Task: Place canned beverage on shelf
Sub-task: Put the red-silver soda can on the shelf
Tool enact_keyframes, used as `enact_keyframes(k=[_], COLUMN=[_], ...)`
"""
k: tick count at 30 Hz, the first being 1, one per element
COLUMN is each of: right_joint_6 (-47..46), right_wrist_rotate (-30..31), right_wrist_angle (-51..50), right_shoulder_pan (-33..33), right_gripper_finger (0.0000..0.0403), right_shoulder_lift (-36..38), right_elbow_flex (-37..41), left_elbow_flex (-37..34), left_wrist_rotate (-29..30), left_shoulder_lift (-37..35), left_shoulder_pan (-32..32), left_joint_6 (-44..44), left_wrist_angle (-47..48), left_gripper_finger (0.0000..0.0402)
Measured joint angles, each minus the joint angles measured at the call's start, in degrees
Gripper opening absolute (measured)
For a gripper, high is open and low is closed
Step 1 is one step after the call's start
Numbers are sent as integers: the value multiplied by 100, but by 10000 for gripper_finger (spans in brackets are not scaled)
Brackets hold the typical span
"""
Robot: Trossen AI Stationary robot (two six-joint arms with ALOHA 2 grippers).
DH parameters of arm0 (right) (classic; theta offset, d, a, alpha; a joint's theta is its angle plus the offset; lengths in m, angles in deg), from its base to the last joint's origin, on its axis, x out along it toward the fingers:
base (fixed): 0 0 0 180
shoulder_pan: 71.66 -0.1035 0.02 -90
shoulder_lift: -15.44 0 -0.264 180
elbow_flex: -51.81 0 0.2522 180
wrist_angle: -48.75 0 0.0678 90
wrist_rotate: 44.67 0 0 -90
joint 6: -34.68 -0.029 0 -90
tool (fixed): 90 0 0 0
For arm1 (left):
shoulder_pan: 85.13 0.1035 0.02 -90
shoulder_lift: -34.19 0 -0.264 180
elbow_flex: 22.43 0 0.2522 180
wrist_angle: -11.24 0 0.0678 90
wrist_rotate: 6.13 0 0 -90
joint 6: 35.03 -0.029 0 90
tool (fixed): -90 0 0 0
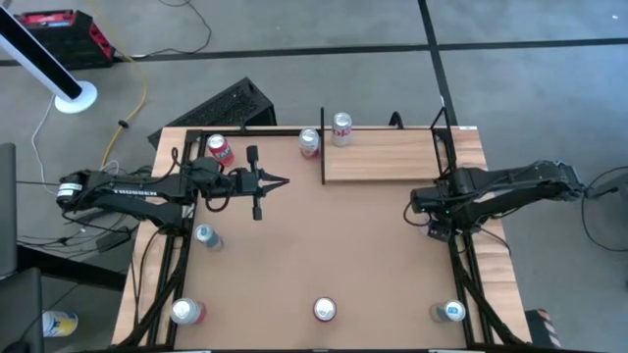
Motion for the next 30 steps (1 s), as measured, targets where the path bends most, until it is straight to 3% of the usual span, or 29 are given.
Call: enact_keyframes(k=[7, 16, 26, 30], right_joint_6=[392, 1250, 2967, 3469], right_wrist_rotate=[15, 648, 713, 659], right_wrist_angle=[-2, 499, 1911, 2042], right_shoulder_pan=[15, 130, 683, 875], right_gripper_finger=[290, 290, 290, 290], right_shoulder_lift=[-18, -37, -826, -1247], right_elbow_flex=[-355, -538, -573, -765], left_elbow_flex=[0, 0, 0, 0], left_wrist_rotate=[-2, 0, 0, 0], left_shoulder_lift=[0, 0, 0, 0], left_shoulder_pan=[0, 0, -1, -1], left_joint_6=[-38, -44, -44, -44], left_wrist_angle=[-73, -76, -102, -106], left_gripper_finger=[0, 0, 0, 0])
